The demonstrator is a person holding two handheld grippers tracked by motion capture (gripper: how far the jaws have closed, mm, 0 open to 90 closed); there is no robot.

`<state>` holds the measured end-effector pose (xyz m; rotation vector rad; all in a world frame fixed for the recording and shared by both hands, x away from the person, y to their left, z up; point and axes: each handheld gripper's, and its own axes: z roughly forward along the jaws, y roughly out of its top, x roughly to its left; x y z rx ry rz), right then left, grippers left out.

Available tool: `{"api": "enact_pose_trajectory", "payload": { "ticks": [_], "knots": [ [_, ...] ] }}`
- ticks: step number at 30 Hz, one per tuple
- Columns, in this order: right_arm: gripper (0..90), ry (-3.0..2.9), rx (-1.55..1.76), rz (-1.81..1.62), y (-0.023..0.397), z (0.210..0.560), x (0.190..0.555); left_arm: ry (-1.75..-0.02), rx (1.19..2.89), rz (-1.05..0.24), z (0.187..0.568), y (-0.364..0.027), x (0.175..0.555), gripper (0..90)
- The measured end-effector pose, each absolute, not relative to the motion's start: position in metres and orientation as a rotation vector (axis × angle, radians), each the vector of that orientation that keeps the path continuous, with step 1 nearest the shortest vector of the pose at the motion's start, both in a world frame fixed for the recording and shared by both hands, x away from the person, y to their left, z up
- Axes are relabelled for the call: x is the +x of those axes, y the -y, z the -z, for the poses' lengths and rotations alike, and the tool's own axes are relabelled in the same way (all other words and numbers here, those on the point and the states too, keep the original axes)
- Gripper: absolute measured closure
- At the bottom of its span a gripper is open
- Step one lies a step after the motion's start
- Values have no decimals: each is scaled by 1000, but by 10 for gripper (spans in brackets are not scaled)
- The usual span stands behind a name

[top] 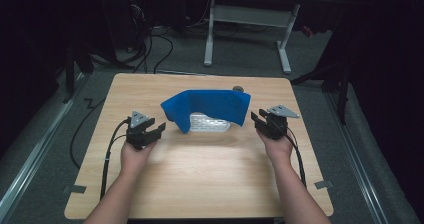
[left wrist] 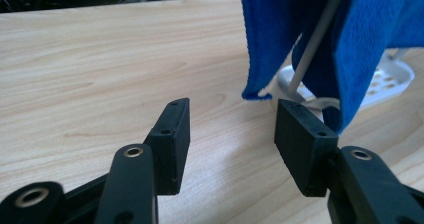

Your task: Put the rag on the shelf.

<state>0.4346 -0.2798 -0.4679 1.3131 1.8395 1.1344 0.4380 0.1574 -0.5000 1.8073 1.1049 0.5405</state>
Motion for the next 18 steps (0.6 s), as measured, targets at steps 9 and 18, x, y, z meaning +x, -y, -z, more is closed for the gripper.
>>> {"api": "enact_pose_trajectory", "payload": {
  "ticks": [9,18],
  "knots": [
    [583,-1867,1294,-1103,281,469,423,-1082,1800,-550,500,-159,426,485],
    [554,-1875,1230,-1113,279,467,407,-1047,1842,-566,497,-160,411,464]
  ]
}}
